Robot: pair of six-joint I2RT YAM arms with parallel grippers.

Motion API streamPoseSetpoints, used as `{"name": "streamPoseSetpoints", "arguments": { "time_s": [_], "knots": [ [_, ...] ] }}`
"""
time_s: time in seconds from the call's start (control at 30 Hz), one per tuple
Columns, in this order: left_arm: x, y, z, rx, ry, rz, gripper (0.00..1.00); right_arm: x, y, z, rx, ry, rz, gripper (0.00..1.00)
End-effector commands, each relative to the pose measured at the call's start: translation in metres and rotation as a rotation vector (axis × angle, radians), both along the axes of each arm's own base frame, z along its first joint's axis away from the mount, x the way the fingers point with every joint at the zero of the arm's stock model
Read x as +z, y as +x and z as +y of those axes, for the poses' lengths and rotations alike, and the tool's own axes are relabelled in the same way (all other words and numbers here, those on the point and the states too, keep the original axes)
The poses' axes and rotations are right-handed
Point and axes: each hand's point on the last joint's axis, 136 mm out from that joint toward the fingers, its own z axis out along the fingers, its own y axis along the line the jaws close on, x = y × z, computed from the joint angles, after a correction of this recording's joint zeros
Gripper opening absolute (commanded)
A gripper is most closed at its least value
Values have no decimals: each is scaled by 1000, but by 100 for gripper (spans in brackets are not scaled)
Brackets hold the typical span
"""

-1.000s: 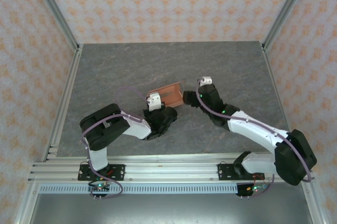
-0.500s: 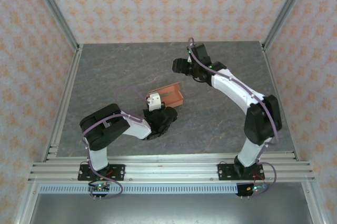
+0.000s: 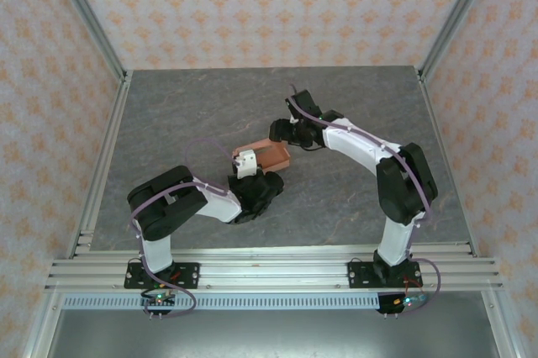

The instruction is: Fold the paper box

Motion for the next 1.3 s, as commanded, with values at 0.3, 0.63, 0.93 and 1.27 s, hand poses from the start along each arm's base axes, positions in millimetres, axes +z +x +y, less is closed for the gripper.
{"name": "streamPoseSetpoints", "arguments": {
  "time_s": [0.3,0.63,0.93,1.27],
  "knots": [
    [14,-21,3,20,44,-19,26,-12,-8,0,-35,29,5,66],
    [3,-42,6,-77,13,76,46,-22,-8,-3,-44,6,11,66],
    [3,-82,-7,-384,-112,388,51,-21,-10,-6,-35,-22,0,65],
    [79,-71,20,-476,-432,461,57,-27,-12,-5,-18,-43,-10,65]
  ]
}}
